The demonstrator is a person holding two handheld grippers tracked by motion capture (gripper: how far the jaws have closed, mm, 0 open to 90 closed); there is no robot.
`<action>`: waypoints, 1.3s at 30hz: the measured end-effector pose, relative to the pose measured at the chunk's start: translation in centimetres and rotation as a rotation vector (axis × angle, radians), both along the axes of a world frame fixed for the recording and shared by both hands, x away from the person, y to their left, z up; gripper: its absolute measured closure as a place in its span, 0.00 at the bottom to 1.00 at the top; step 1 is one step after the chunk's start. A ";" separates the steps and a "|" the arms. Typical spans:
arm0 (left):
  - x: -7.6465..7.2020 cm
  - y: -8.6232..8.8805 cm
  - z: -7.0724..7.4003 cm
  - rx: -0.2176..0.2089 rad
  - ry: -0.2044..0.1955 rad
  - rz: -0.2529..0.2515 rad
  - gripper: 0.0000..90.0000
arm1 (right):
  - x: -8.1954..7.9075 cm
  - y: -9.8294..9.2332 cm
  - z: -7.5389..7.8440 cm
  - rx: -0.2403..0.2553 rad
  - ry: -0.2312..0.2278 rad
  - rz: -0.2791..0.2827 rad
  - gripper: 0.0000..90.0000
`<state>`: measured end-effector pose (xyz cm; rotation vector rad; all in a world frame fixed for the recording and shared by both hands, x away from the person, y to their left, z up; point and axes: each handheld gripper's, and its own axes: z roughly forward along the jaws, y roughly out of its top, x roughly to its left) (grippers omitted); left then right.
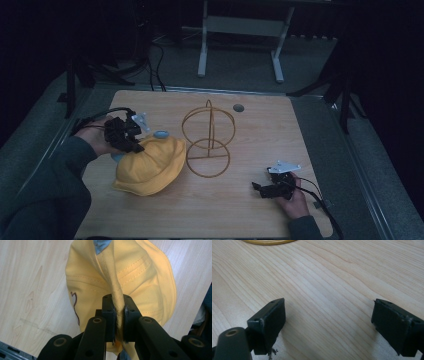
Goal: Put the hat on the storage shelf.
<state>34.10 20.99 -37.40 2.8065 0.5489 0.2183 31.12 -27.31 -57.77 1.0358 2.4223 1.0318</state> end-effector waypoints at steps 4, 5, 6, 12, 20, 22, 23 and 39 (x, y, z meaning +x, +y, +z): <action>-0.2 0.7 0.9 -0.013 -0.030 0.011 0.92 | 0.0 0.0 0.0 0.000 0.000 0.000 0.13; -0.2 0.8 1.2 -0.020 -0.038 0.014 0.92 | 0.0 0.0 0.0 0.000 0.000 0.000 0.13; -0.3 0.9 1.5 -0.025 -0.048 0.011 0.93 | 0.0 0.0 0.0 0.000 0.000 0.000 0.13; -0.4 1.5 2.5 -0.044 -0.084 0.028 0.93 | 0.0 0.0 0.0 -0.002 0.001 0.000 0.13; -0.4 2.3 3.6 -0.069 -0.126 0.045 0.93 | 0.0 0.0 0.0 -0.001 0.001 0.000 0.13; -0.4 2.4 3.8 -0.072 -0.135 0.046 0.93 | 0.0 0.0 0.0 -0.001 0.001 0.000 0.13; -0.4 2.5 3.9 -0.077 -0.139 0.047 0.93 | 0.0 0.0 0.0 -0.001 0.001 0.000 0.13; -0.5 3.7 5.4 -0.152 -0.180 0.071 0.93 | 0.0 0.0 0.0 -0.001 0.001 0.000 0.13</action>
